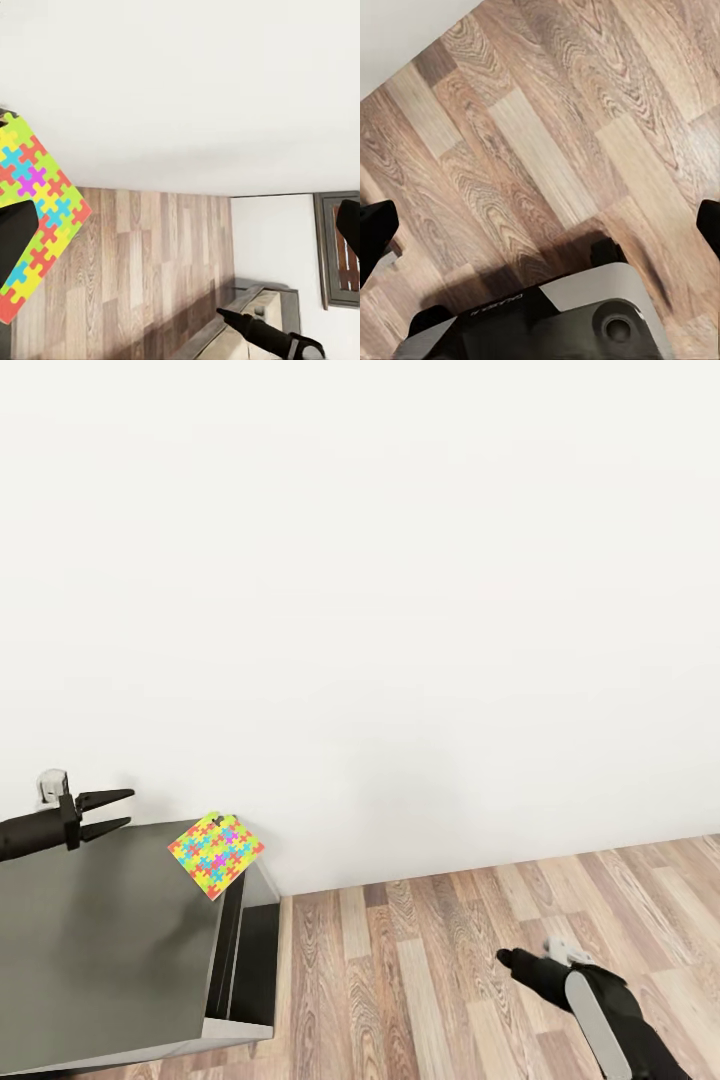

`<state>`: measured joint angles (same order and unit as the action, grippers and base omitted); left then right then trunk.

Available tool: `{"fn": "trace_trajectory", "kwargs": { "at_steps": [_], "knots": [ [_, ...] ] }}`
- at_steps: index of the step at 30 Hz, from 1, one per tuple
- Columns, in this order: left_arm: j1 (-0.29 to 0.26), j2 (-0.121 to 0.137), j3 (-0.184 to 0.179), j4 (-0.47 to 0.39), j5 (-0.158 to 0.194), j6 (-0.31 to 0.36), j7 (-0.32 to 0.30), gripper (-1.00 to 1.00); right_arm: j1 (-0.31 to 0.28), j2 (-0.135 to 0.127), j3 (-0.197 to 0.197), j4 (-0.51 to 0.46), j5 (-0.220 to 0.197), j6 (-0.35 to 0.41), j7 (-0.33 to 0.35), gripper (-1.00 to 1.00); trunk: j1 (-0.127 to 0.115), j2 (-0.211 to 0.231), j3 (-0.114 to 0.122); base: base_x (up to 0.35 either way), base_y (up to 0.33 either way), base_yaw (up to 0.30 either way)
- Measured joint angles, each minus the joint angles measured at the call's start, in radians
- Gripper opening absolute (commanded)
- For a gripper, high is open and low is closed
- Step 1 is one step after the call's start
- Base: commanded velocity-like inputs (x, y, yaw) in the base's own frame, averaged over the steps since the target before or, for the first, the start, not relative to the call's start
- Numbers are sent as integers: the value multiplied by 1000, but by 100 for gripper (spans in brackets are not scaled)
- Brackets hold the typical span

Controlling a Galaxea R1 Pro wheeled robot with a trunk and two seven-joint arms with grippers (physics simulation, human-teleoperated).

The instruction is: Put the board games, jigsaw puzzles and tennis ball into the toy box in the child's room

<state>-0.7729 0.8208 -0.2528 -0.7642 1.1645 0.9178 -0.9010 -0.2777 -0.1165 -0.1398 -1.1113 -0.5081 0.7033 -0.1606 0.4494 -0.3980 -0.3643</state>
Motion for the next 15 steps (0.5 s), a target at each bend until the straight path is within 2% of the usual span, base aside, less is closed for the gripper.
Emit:
{"fn": "trace_trajectory", "kwargs": {
  "at_steps": [3, 5, 7, 8, 10, 12, 15],
  "knots": [
    [0, -1, 0, -4, 0, 0, 0, 100, -27, -8, -3, 39, 0, 68, 8, 100, 0, 0, 0, 0, 0, 0],
    [1, -1, 0, -9, 0, 0, 0, 100, -33, -13, -5, 48, 1, 95, 46, 100, 0, 0, 0, 0, 0, 0],
    [4, 0, 0, -12, 0, 0, -1, 100, -36, -15, -7, 50, 1, 104, 98, 100, 0, 0, 0, 0, 0, 0],
    [10, 1, 1, -13, 0, 0, -1, 100, -37, -17, -11, 51, -5, 109, 152, 100, 0, 0, 0, 0, 0, 0],
    [15, 6, 1, -14, 0, 0, -1, 100, -37, -18, -14, 50, -9, 112, 197, 100, 0, 0, 0, 0, 0, 0],
    [18, 15, 1, -14, 1, 0, -7, 100, -37, -17, -16, 50, -12, 113, 224, 100, 0, 0, 0, 0, 0, 6],
    [21, 26, 1, -15, 0, 0, -53, 100, -38, -17, -16, 51, -13, 113, 245, 100, 0, 0, 0, 0, 0, 92]
  ]
}}
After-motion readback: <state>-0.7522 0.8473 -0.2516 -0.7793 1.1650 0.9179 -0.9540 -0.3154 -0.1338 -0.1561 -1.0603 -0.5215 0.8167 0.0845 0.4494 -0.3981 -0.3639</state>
